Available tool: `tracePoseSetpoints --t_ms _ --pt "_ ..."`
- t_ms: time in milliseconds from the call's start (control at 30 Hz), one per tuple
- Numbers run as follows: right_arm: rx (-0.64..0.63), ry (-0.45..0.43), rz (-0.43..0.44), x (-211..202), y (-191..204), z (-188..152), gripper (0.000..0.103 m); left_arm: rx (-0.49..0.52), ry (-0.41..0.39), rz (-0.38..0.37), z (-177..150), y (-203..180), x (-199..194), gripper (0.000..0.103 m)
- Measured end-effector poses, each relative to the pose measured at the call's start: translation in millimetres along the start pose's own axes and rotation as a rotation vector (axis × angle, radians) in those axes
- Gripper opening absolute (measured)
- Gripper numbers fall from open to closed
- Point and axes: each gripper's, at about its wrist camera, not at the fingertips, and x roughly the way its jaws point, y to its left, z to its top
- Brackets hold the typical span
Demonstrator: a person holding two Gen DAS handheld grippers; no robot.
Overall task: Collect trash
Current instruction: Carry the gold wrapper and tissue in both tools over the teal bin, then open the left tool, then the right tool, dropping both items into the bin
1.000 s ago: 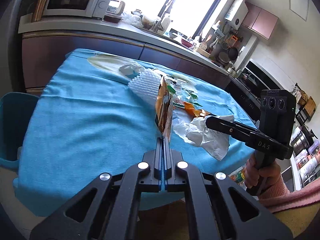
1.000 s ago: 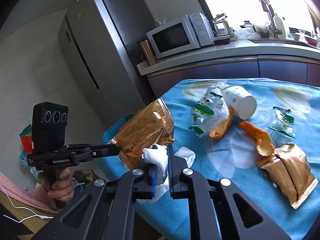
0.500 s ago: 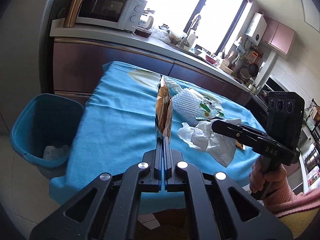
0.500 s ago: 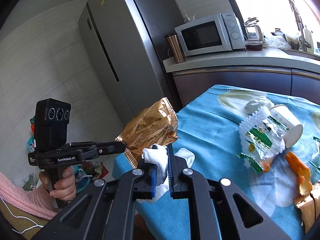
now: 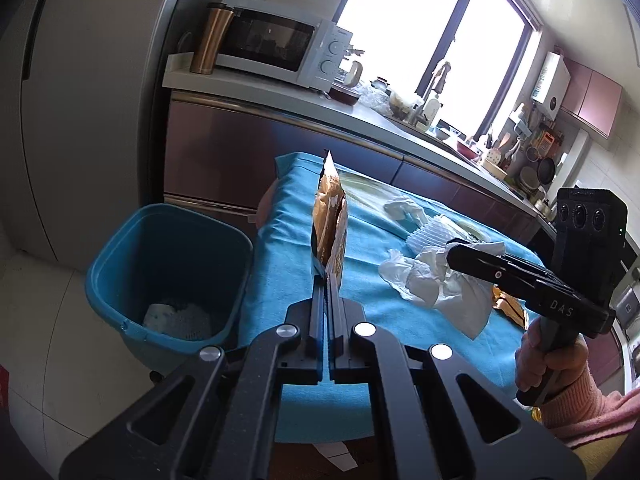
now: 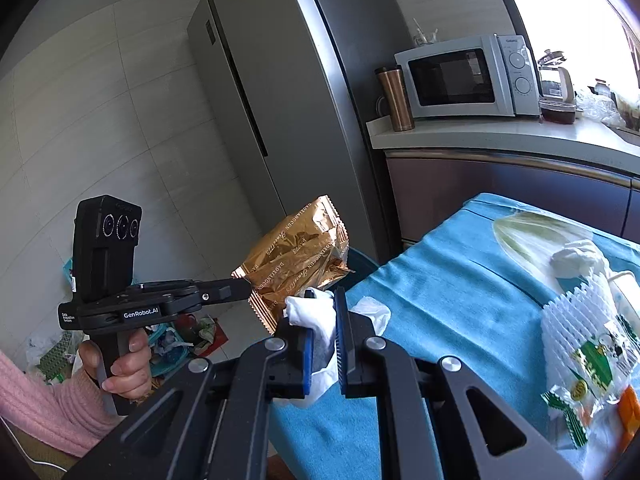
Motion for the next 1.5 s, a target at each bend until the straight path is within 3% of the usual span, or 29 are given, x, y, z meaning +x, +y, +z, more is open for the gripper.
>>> tracePoseSetpoints --t_ms 267,833,1500 --pt "-0.019 0.012 0.041 36 7 22 0.008 -0.048 -0.019 0.098 11 39 -3 0.002" --pt "-0.072 0.095 0.087 127 24 57 0.008 -0.136 0.050 0.240 13 102 30 0.002" --pt "-0.056 0.308 -0.025 227 16 51 0.010 -0.202 0.164 0.281 11 142 101 0.002"
